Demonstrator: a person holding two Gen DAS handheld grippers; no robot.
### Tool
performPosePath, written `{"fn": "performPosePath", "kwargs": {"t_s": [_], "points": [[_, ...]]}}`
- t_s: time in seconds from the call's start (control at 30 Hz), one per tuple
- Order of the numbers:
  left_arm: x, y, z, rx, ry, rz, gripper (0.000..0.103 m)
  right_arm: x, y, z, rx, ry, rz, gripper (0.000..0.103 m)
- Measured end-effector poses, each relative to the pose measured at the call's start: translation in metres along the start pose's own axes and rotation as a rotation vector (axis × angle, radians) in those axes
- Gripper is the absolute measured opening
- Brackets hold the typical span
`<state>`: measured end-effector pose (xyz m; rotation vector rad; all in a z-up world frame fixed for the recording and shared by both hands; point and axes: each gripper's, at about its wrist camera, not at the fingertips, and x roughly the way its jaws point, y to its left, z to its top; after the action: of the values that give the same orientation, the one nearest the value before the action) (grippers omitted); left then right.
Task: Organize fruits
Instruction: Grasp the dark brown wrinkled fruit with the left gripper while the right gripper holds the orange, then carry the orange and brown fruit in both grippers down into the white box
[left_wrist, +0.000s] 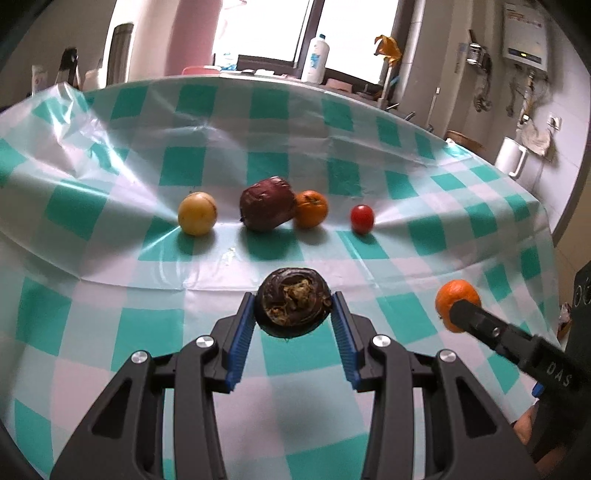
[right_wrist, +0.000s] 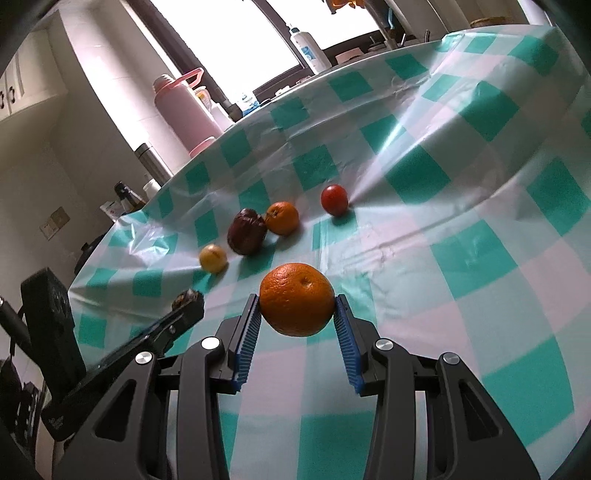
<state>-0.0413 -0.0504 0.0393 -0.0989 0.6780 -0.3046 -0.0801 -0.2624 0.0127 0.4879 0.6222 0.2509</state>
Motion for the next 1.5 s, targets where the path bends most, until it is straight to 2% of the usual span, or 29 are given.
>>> {"fn": "performPosePath", "kwargs": {"t_s": [0.3, 0.7, 1.03, 1.33, 1.5], "points": [[-0.022, -0.031, -0.018, 0.052, -0.009, -0.035, 0.042, -0.042, -0.012, -0.016, -0.025, -0.018, -0.02, 0.041], [-0.029, -0.122, -0.053, 0.269, 0.044, -0.098, 0.042, -0.118, -0.066, -0.032, 0.014, -0.105, -0.092, 0.041], [-0.032, -0.179, -0.076, 0.421, 0.073, -0.134, 0.042, -0.176, -0.127, -0.056, 0.097, -0.177, -0.14, 0.041], [-0.04, -0.228, -0.098, 0.553, 0.074, -0.184, 0.042, -0.222, -0.17, -0.08, 0.161, -0.262, -0.17, 0.041], [-0.053, -0.256, -0.115, 0.642, 0.058, -0.233, 0.042, -0.245, -0.185, -0.09, 0.16, -0.296, -0.231, 0.041]]}}
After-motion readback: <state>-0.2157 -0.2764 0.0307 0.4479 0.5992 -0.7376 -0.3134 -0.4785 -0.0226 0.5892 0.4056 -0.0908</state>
